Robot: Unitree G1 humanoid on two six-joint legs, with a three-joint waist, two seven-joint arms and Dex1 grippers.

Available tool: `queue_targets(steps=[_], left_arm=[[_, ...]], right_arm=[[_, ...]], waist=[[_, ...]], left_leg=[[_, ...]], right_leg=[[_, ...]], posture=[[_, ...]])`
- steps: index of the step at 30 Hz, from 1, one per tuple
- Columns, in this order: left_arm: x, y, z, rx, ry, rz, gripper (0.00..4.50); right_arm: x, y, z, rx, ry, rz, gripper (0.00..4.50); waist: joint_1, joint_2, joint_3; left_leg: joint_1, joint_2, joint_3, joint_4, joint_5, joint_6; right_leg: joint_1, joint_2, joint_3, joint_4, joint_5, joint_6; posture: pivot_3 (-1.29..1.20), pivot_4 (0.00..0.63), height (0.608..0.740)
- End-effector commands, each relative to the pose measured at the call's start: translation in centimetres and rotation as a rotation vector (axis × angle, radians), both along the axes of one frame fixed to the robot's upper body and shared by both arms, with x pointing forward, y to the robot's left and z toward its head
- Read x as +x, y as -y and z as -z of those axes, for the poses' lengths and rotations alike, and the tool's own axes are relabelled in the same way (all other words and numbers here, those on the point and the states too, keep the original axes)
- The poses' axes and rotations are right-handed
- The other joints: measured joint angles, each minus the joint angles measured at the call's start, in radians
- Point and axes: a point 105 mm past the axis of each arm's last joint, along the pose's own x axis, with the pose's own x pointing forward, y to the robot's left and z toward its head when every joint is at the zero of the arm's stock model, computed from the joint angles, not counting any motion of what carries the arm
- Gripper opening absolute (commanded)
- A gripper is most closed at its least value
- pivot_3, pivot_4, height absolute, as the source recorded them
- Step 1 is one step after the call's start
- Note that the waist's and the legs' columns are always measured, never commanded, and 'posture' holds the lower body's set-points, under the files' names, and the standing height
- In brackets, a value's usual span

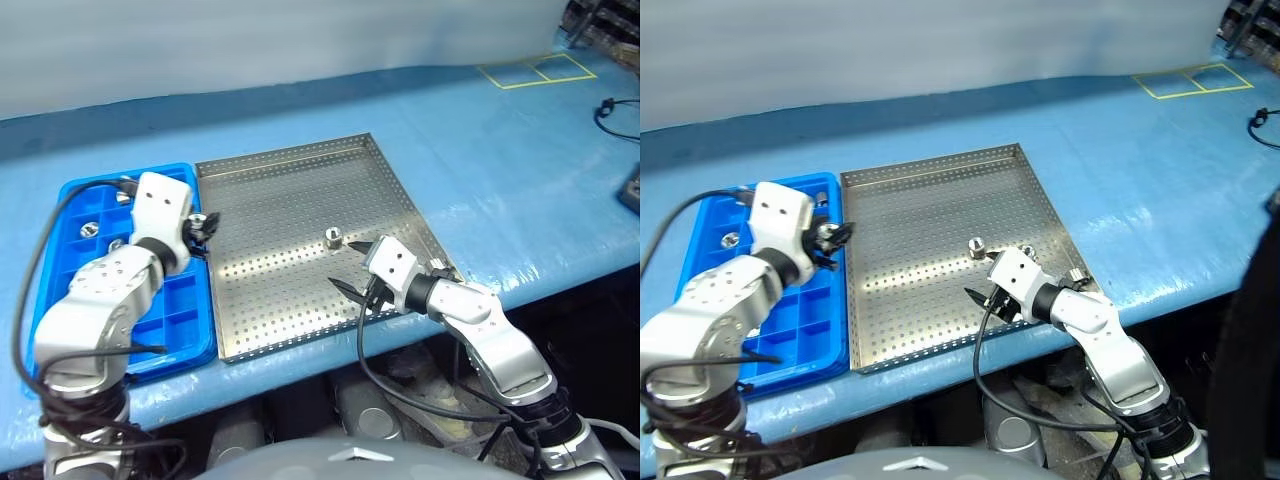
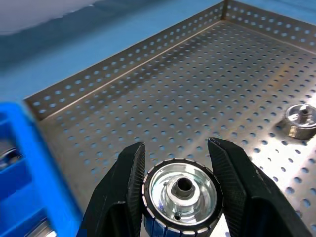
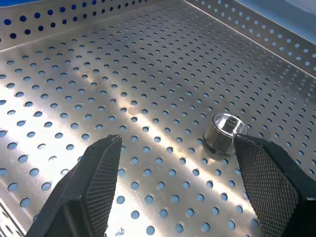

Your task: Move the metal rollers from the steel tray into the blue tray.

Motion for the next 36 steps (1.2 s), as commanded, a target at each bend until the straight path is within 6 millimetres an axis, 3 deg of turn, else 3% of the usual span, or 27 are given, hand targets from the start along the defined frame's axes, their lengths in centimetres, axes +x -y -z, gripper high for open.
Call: queue_targets(steps=[1, 3, 6, 10, 15, 25, 33, 36], left_arm=[[-2.8, -3.6, -2.5, 0.08, 0.073, -0.134, 1.78], [-4.6, -5.9, -3.5, 0.128, 0.08, -0.205, 1.78], [-7.6, -8.5, -3.3, 0.178, 0.02, -0.276, 1.78], [-10.5, -10.9, -2.6, 0.192, -0.036, -0.35, 1.78], [-12.3, -12.6, -1.7, 0.157, -0.069, -0.425, 1.78], [-10.3, -10.9, 0.9, 0.07, -0.109, -0.336, 1.78], [-9.6, -11.1, 3.1, 0.043, -0.179, -0.328, 1.78], [-9.3, -10.7, 3.8, 0.028, -0.193, -0.318, 2.65]], right_arm=[[0.2, -1.1, -0.9, 0.016, 0.037, -0.063, 3.81], [0.3, -1.6, -0.8, 0.017, 0.031, -0.095, 3.81], [0.7, -2.6, -0.7, 0.022, 0.032, -0.142, 3.81], [1.0, -3.2, -0.8, 0.029, 0.032, -0.178, 3.81], [1.0, -3.5, -0.6, 0.024, 0.029, -0.203, 3.81], [0.9, -3.2, -1.0, 0.02, 0.042, -0.199, 3.81], [0.8, -2.5, -1.2, 0.016, 0.054, -0.168, 3.81], [0.8, -2.5, -1.3, 0.017, 0.056, -0.166, 3.81]], waist=[[0.025, 0.0, 0.0], [0.061, -0.003, 0.001], [0.1, -0.004, 0.002], [0.165, -0.004, 0.002], [0.227, -0.005, 0.002], [0.231, -0.005, 0.002], [0.217, -0.005, 0.002], [0.217, -0.005, 0.002]], left_leg=[[0.0, 0.0, 0.0, 0.0, 0.0, 0.0], [-0.001, 0.0, 0.0, 0.0, 0.0, -0.001], [-0.001, 0.002, 0.0, -0.001, 0.0, -0.003], [-0.001, 0.002, 0.0, -0.004, 0.0, -0.005], [-0.001, 0.002, -0.004, -0.004, 0.002, -0.007], [0.003, 0.002, -0.01, -0.003, 0.003, -0.008], [0.003, 0.002, -0.011, -0.004, 0.002, -0.008], [0.003, 0.003, -0.011, -0.004, 0.003, -0.009]], right_leg=[[0.0, 0.0, 0.0, 0.0, 0.0, 0.0], [-0.001, -0.001, -0.002, 0.0, 0.0, -0.001], [-0.004, -0.001, -0.004, 0.002, -0.002, -0.005], [-0.005, -0.003, -0.008, 0.002, -0.006, -0.011], [-0.002, -0.005, -0.014, 0.0, -0.008, -0.015], [0.004, -0.008, -0.019, 0.001, -0.008, -0.017], [0.004, -0.004, -0.019, 0.001, -0.008, -0.018], [0.004, -0.004, -0.019, 0.001, -0.008, -0.018]], posture=[[-0.1, 0.15, 0.74], [-0.05, 0.15, 0.74], [-0.01, 0.15, 0.74], [0.04, 0.15, 0.74], [0.06, 0.15, 0.74], [0.02, 0.15, 0.74], [-0.01, 0.15, 0.74], [-0.02, 0.15, 0.74]])
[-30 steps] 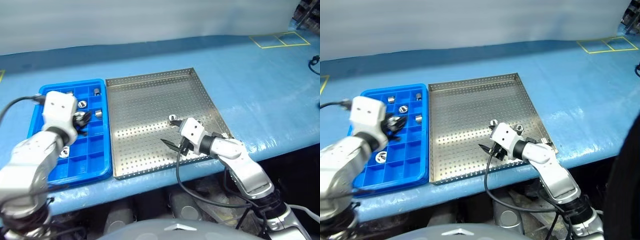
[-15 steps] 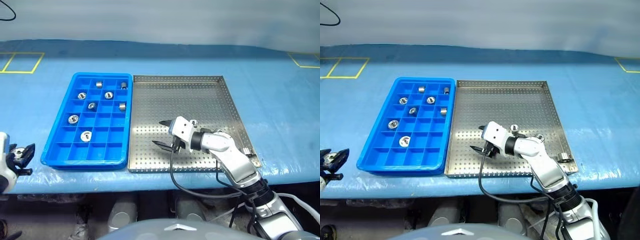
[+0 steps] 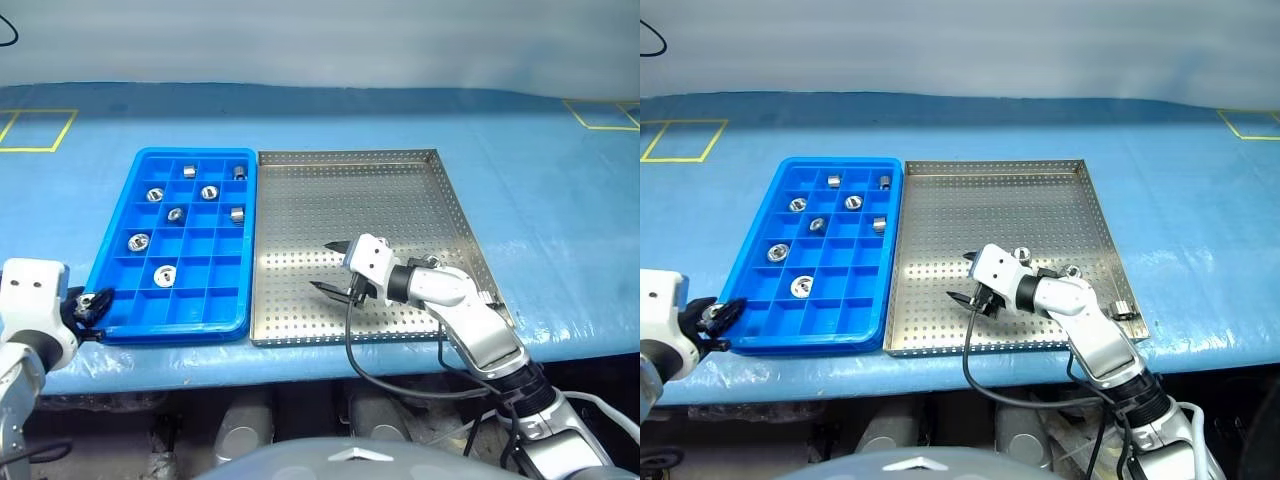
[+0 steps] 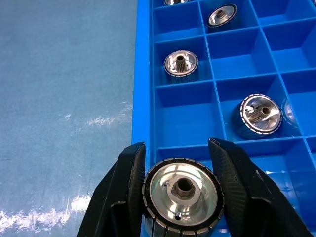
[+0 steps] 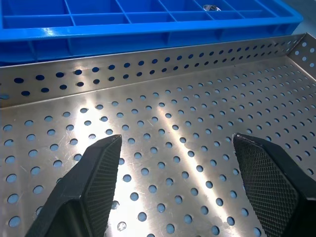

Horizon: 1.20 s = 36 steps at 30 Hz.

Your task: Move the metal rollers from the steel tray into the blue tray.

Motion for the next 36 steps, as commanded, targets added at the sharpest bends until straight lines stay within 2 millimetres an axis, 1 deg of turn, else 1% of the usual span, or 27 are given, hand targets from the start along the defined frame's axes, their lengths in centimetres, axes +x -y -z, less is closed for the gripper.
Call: queue_targets(steps=[1, 3, 7, 9, 11, 12, 13, 15, 16, 17, 20, 22, 25, 27, 31, 34, 36], left_arm=[[0.5, 0.2, -0.1, 0.012, 0.023, 0.001, 2.94], [0.8, 0.4, -0.4, -0.007, 0.047, -0.004, 3.56], [1.2, 0.2, -1.0, -0.002, 0.078, -0.007, 3.56], [2.1, 0.9, -2.3, -0.033, 0.175, 0.019, 3.56], [3.5, 3.5, -4.4, -0.134, 0.336, 0.117, 3.56], [4.4, 5.9, -5.2, -0.175, 0.402, 0.21, 3.56], [4.9, 7.5, -5.8, -0.199, 0.442, 0.272, 3.56], [5.7, 11.3, -5.6, -0.218, 0.448, 0.413, 3.56], [5.9, 12.3, -5.3, -0.223, 0.443, 0.447, 3.56], [6.2, 14.2, -4.8, -0.221, 0.433, 0.508, 3.56], [6.4, 18.2, -3.9, -0.236, 0.427, 0.643, 3.56], [6.6, 20.0, -3.6, -0.268, 0.428, 0.706, 3.56], [6.6, 21.2, -3.3, -0.247, 0.439, 0.783, 3.56], [6.5, 21.5, -3.1, -0.234, 0.436, 0.816, 3.56], [6.7, 21.1, -2.6, -0.213, 0.428, 0.83, 3.56], [6.7, 20.8, -2.4, -0.225, 0.426, 0.832, 3.56], [6.5, 21.0, -2.3, -0.236, 0.415, 0.858, 3.56]], right_arm=[[0.0, -0.1, -1.7, 0.023, 0.069, -0.004, 3.81], [0.0, -0.1, -1.8, 0.023, 0.071, -0.003, 3.81], [0.0, 0.0, -1.8, 0.024, 0.076, 0.004, 3.81], [0.4, 0.2, -2.2, 0.037, 0.099, 0.033, 3.81], [1.8, 0.9, -2.8, 0.063, 0.139, 0.13, 3.81], [3.0, 1.5, -3.1, 0.088, 0.149, 0.226, 3.81], [3.8, 2.0, -3.3, 0.105, 0.152, 0.291, 3.81], [5.0, 2.7, -3.3, 0.149, 0.125, 0.396, 3.81], [5.2, 2.9, -3.2, 0.163, 0.11, 0.421, 3.81], [5.7, 3.5, -2.8, 0.164, 0.089, 0.477, 3.81], [6.4, 5.2, -1.8, 0.125, 0.048, 0.588, 3.81], [6.1, 5.7, -1.2, 0.095, 0.012, 0.603, 3.81], [5.6, 6.3, -0.9, 0.077, -0.014, 0.623, 3.81], [5.5, 6.6, -0.8, 0.073, -0.027, 0.634, 3.81], [5.4, 6.9, -0.1, 0.074, -0.066, 0.656, 3.81], [5.3, 6.9, 0.5, 0.079, -0.102, 0.657, 3.81], [5.2, 6.8, 1.1, 0.083, -0.133, 0.654, 3.81]], waist=[[0.0, 0.0, 0.0], [0.001, 0.0, 0.0], [0.0, 0.0, 0.0], [-0.002, 0.0, 0.0], [0.002, 0.0, 0.0], [0.003, -0.001, 0.0], [0.004, -0.001, 0.0], [0.002, -0.001, 0.0], [0.002, 0.0, -0.001], [0.001, 0.0, -0.001], [-0.006, 0.0, -0.001], [-0.01, 0.001, 0.0], [-0.022, 0.002, -0.001], [-0.031, 0.002, 0.0], [-0.051, 0.003, 0.0], [-0.055, 0.003, 0.0], [-0.056, 0.003, 0.0]], left_leg=[[0.0, 0.0, 0.0, 0.0, 0.0, 0.0], [0.0, 0.0, 0.0, 0.0, 0.0, 0.0], [0.0, 0.0, 0.0, 0.0, 0.0, 0.0], [0.0, 0.0, 0.0, 0.0, 0.0, 0.0], [-0.001, 0.0, -0.001, 0.0, 0.0, 0.0], [-0.001, 0.0, -0.002, 0.001, 0.0, -0.001], [-0.001, 0.0, -0.003, 0.001, 0.001, -0.001], [-0.002, -0.001, -0.002, 0.002, 0.002, -0.003], [-0.001, -0.001, -0.002, 0.002, 0.003, -0.004], [-0.001, -0.001, -0.002, 0.002, 0.003, -0.005], [-0.002, -0.001, -0.002, 0.0, 0.002, -0.003], [-0.002, -0.001, -0.001, 0.0, 0.001, -0.002], [-0.003, 0.0, -0.001, 0.0, 0.001, -0.001], [-0.003, 0.001, -0.001, 0.0, 0.001, -0.001], [-0.003, 0.001, 0.0, 0.0, 0.002, -0.001], [-0.002, 0.001, 0.0, 0.0, 0.001, -0.001], [-0.002, 0.001, 0.0, 0.0, 0.001, 0.0]], right_leg=[[0.0, 0.0, 0.0, 0.0, 0.0, 0.0], [0.0, 0.0, 0.0, 0.0, 0.0, 0.0], [0.0, 0.0, -0.001, 0.0, 0.0, 0.0], [0.0, 0.0, -0.001, 0.0, 0.0, 0.0], [0.0, 0.0, -0.001, 0.0, 0.0, 0.0], [0.0, -0.001, -0.002, 0.0, 0.0, 0.0], [0.001, -0.001, -0.003, 0.0, 0.001, -0.001], [0.001, -0.001, -0.002, 0.0, 0.003, -0.001], [0.001, -0.001, -0.002, 0.0, 0.003, -0.001], [0.001, -0.001, -0.001, 0.0, 0.003, -0.001], [0.0, 0.0, 0.0, -0.001, 0.003, -0.001], [-0.001, 0.0, 0.0, -0.001, 0.003, -0.001], [-0.001, 0.001, 0.0, -0.001, 0.003, -0.001], [-0.001, 0.003, 0.0, -0.001, 0.003, -0.001], [-0.001, 0.004, 0.001, -0.001, 0.003, 0.0], [-0.001, 0.004, 0.002, -0.001, 0.003, 0.0], [-0.001, 0.004, 0.002, -0.001, 0.004, 0.001]], posture=[[-0.02, 0.15, 0.74], [-0.02, 0.15, 0.74], [-0.03, 0.15, 0.74], [-0.03, 0.15, 0.74], [-0.03, 0.15, 0.74], [-0.04, 0.15, 0.74], [-0.04, 0.15, 0.74], [-0.04, 0.15, 0.74], [-0.04, 0.15, 0.74], [-0.04, 0.15, 0.74], [-0.08, 0.15, 0.74], [-0.09, 0.15, 0.74], [-0.1, 0.15, 0.74], [-0.12, 0.15, 0.74], [-0.12, 0.15, 0.74], [-0.12, 0.15, 0.74], [-0.13, 0.15, 0.74]])
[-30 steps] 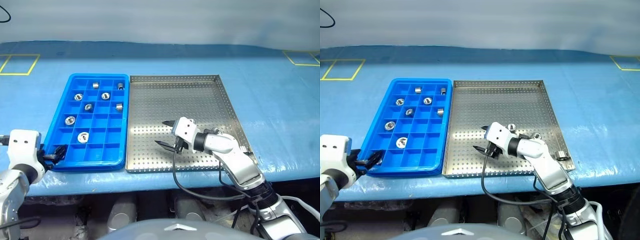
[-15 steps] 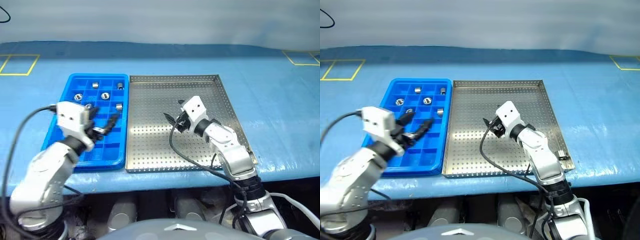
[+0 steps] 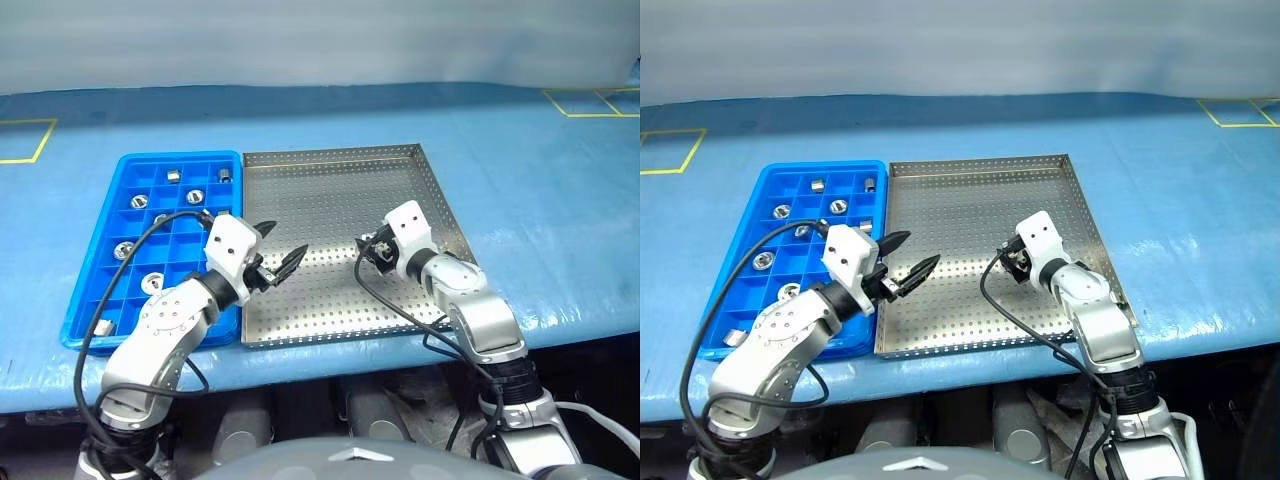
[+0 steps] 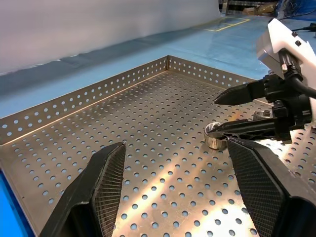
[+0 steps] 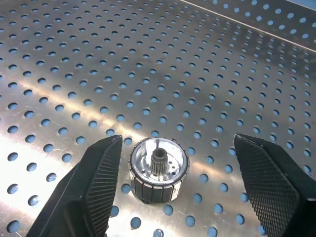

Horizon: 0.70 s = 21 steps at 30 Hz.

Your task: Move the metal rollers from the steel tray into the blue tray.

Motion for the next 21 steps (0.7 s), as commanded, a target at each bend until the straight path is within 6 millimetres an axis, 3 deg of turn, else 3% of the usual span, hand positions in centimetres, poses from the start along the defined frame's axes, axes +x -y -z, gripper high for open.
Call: queue_targets(steps=[1, 11, 14, 18, 21], left_arm=[[-0.5, 0.3, -0.7, -0.014, 0.032, 0.054, 3.56], [-0.9, 0.1, -0.1, 0.009, 0.013, 0.08, 3.56], [-1.0, 0.1, 0.0, 0.008, 0.01, 0.077, 3.59], [-1.1, -0.1, 0.2, 0.008, 0.003, 0.074, 3.59], [-1.2, -0.3, 0.4, 0.011, -0.004, 0.072, 3.59]], right_arm=[[0.0, 0.0, 0.1, 0.033, -0.012, 0.004, 3.81], [0.6, -0.1, 1.6, 0.069, -0.064, 0.005, 3.81], [1.0, 0.0, 1.7, 0.075, -0.059, 0.017, 3.18], [1.1, -0.2, 1.5, 0.076, -0.046, 0.012, 1.95], [1.1, -0.1, 1.4, 0.08, -0.038, 0.015, 1.95]], waist=[[-0.001, 0.0, 0.0], [-0.007, 0.0, 0.0], [-0.008, 0.0, 0.0], [-0.008, 0.0, 0.0], [-0.008, 0.0, 0.0]], left_leg=[[0.0, 0.0, 0.0, 0.0, 0.0, 0.0], [0.0, 0.0, 0.0, 0.0, 0.0, 0.0], [0.0, 0.0, 0.001, 0.0, 0.0, 0.0], [0.0, 0.0, 0.001, 0.0, 0.0, 0.0], [0.0, 0.0, 0.001, 0.0, 0.0, 0.0]], right_leg=[[0.0, 0.0, 0.0, 0.0, 0.0, 0.0], [0.0, 0.0, 0.001, 0.0, 0.0, 0.0], [0.0, 0.0, 0.001, 0.0, 0.0, 0.0], [0.0, 0.0, 0.001, 0.0, 0.0, 0.0], [0.0, 0.0, 0.002, 0.0, 0.0, 0.0]], posture=[[-0.13, 0.15, 0.74], [-0.13, 0.15, 0.74], [-0.12, 0.15, 0.74], [-0.12, 0.15, 0.74], [-0.12, 0.15, 0.74]])
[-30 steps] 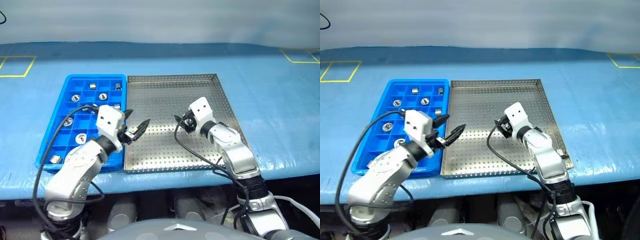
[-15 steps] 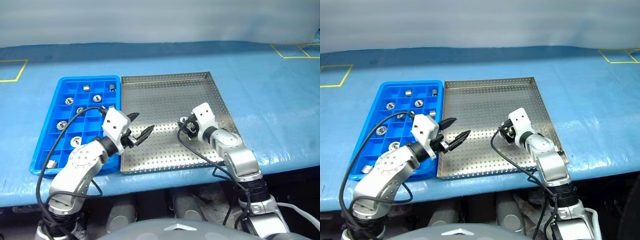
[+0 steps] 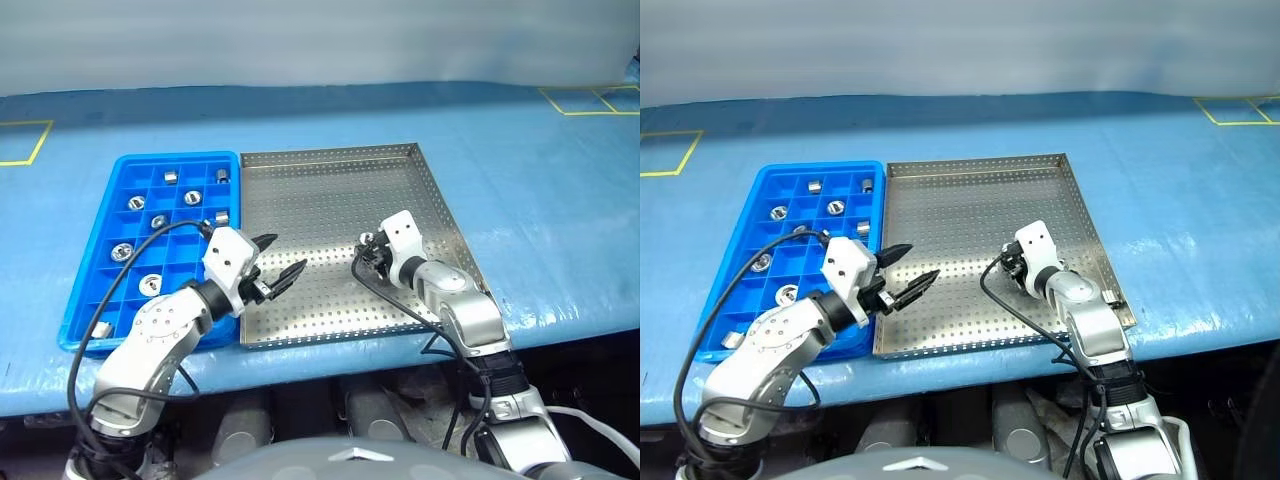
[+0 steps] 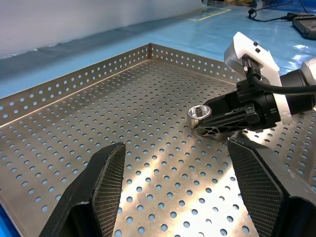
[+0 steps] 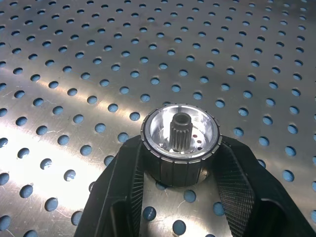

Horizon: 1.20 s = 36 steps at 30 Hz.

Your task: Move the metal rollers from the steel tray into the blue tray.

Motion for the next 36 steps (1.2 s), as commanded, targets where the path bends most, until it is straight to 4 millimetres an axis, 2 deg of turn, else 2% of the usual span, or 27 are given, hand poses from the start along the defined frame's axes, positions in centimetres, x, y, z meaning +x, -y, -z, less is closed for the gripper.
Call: queue_targets(steps=[1, 2, 3, 6, 11, 14, 18, 24, 28, 31, 36], left_arm=[[-0.2, -0.1, -0.6, -0.009, 0.031, 0.01, 3.59], [-0.2, -0.2, -0.5, -0.007, 0.029, 0.01, 3.59], [-0.2, -0.2, -0.5, -0.006, 0.028, 0.009, 3.59], [-0.3, -0.4, -0.5, -0.008, 0.026, 0.011, 3.59], [-0.3, -2.1, -0.9, 0.006, 0.037, -0.05, 3.59], [-0.1, -4.2, -1.4, 0.019, 0.058, -0.136, 3.59], [-0.1, -7.2, -2.6, 0.043, 0.102, -0.257, 3.59], [-1.9, -11.0, -5.5, 0.086, 0.195, -0.396, 3.59], [-3.0, -12.2, -5.8, 0.101, 0.2, -0.453, 3.59], [-3.7, -13.3, -5.4, 0.121, 0.181, -0.504, 3.59], [-4.9, -11.7, -3.9, 0.098, 0.11, -0.459, 3.59]], right_arm=[[0.5, 0.1, -1.3, 0.015, 0.057, 0.009, 1.95], [0.6, 0.1, -1.4, 0.017, 0.06, 0.007, 1.95], [0.6, 0.1, -1.5, 0.013, 0.068, 0.008, 1.77], [0.8, 0.0, -2.3, 0.002, 0.113, 0.011, 1.74], [0.9, -2.6, -6.1, 0.026, 0.258, -0.072, 1.74], [1.0, -5.0, -7.9, 0.051, 0.287, -0.125, 1.74], [0.1, -9.4, -9.9, 0.178, 0.3, -0.273, 1.74], [-0.9, -15.6, -11.6, 0.244, 0.319, -0.534, 1.74], [-1.1, -18.1, -12.2, 0.263, 0.329, -0.641, 1.74], [-1.4, -20.0, -11.9, 0.255, 0.319, -0.725, 1.74], [-1.7, -22.0, -10.3, 0.224, 0.265, -0.828, 1.74]], waist=[[0.0, 0.0, 0.0], [0.0, 0.0, 0.0], [0.0, 0.0, 0.0], [0.0, 0.0, 0.0], [-0.007, 0.002, 0.001], [-0.014, 0.002, 0.002], [-0.008, 0.002, 0.001], [0.008, 0.002, 0.002], [0.025, 0.002, 0.002], [0.035, 0.003, 0.002], [0.054, 0.003, 0.002]], left_leg=[[0.0, 0.0, 0.0, 0.0, 0.0, 0.0], [0.0, 0.0, 0.0, 0.0, 0.0, 0.0], [0.0, 0.0, 0.0, 0.0, 0.0, 0.0], [0.0, 0.0, 0.0, 0.0, 0.0, 0.0], [0.0, 0.001, 0.001, 0.0, 0.0, 0.0], [0.0, 0.002, 0.002, 0.0, 0.0, 0.0], [-0.001, 0.002, 0.0, 0.0, 0.0, 0.0], [-0.002, 0.002, 0.0, -0.002, 0.0, 0.0], [-0.002, 0.001, -0.002, -0.003, 0.0, -0.001], [-0.002, 0.001, -0.003, -0.004, 0.001, -0.002], [-0.002, 0.001, -0.006, -0.007, 0.002, -0.004]], right_leg=[[0.0, 0.0, 0.0, 0.0, 0.0, 0.0], [0.0, 0.0, 0.0, 0.0, 0.0, 0.0], [0.0, 0.0, 0.0, 0.0, 0.0, 0.0], [0.0, 0.0, 0.0, 0.0, 0.0, 0.0], [-0.001, 0.0, 0.0, 0.0, 0.0, 0.0], [-0.002, 0.001, 0.001, 0.001, 0.0, 0.0], [-0.002, 0.001, -0.001, 0.001, 0.0, 0.001], [-0.004, -0.002, -0.003, 0.0, 0.001, 0.002], [-0.004, -0.003, -0.005, 0.0, 0.0, 0.0], [-0.004, -0.003, -0.007, 0.0, 0.0, 0.0], [-0.003, -0.003, -0.01, 0.0, -0.001, -0.002]], posture=[[-0.12, 0.15, 0.74], [-0.12, 0.15, 0.74], [-0.12, 0.15, 0.74], [-0.12, 0.15, 0.74], [-0.12, 0.15, 0.74], [-0.1, 0.15, 0.74], [-0.06, 0.15, 0.74], [-0.01, 0.15, 0.74], [0.02, 0.15, 0.74], [0.05, 0.15, 0.74], [0.09, 0.15, 0.74]])
